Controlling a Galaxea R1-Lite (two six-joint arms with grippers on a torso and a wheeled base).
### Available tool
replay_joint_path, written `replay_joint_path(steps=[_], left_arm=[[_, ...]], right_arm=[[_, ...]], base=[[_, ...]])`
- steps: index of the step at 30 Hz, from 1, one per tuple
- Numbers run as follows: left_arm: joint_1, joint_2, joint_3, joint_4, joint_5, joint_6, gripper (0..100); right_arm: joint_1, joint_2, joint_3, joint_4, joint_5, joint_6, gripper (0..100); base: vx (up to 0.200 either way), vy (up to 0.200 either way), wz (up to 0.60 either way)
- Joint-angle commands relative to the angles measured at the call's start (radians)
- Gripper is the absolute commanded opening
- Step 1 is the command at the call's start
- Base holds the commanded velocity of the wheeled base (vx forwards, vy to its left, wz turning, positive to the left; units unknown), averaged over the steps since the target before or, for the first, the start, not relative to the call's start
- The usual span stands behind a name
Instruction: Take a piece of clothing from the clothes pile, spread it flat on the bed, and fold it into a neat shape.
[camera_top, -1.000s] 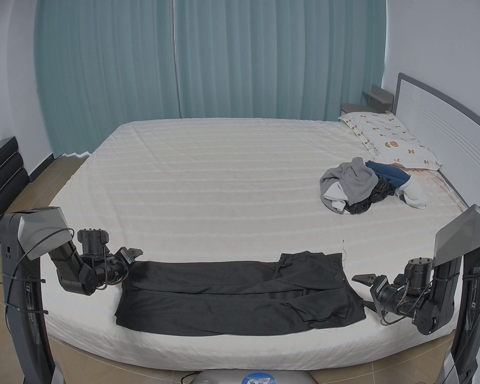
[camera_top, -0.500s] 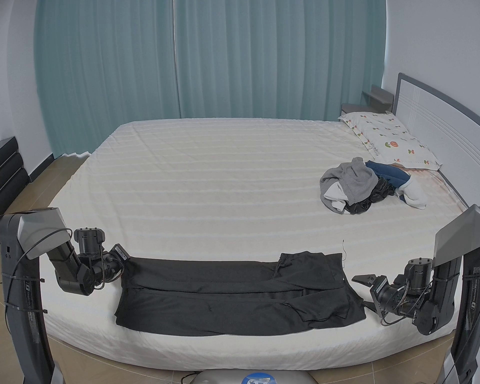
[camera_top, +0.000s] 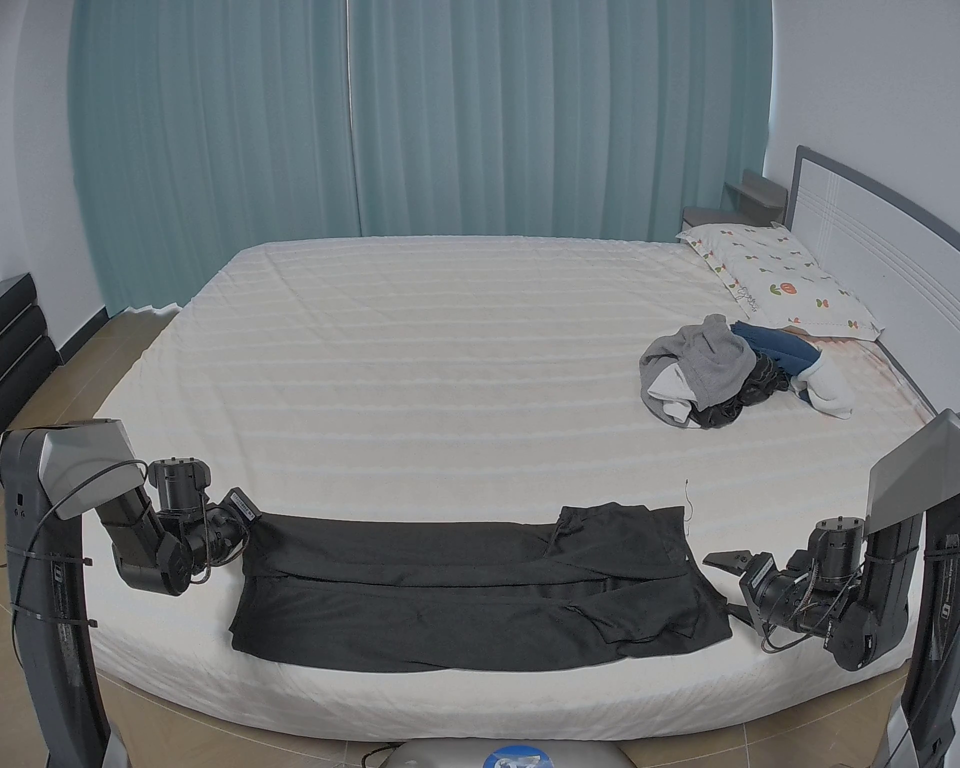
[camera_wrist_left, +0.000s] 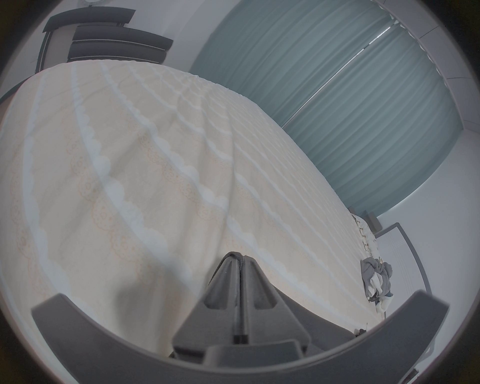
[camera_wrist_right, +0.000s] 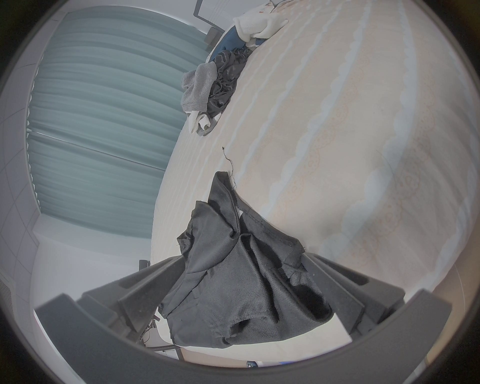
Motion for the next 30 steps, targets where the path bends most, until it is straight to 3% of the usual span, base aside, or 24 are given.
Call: replay_joint_path(steps=[1,10,15,20,24,30], left_arm=[[0.001,0.000,-0.003,0.000,-0.002,-0.002,100],[0.020,-0.049,0.015,0.003,-0.019,-0.064,100],[0.027,-0.103,0.090,-0.001,-0.120,-0.041,100],[0.024,-0.134,0.176,0.000,-0.197,0.088,100],[0.017,-0.114,0.199,-0.001,-0.192,0.220,100],[0.004,-0.105,0.212,-0.003,-0.184,0.248,100]], right_arm=[[0.000,0.002,-0.002,-0.010,0.001,0.001,100],[0.000,0.002,0.002,-0.010,-0.001,0.001,100],[0.000,0.002,0.002,-0.010,-0.001,0.001,100],[0.000,0.002,0.002,-0.010,-0.001,0.001,100],[0.000,0.002,0.002,-0.010,-0.001,-0.001,100],[0.000,0.002,0.002,-0.010,0.001,-0.001,100]], base=[[0.000,0.000,0.00],[0.000,0.000,0.00],[0.000,0.000,0.00],[0.000,0.000,0.00],[0.000,0.000,0.00],[0.000,0.000,0.00]])
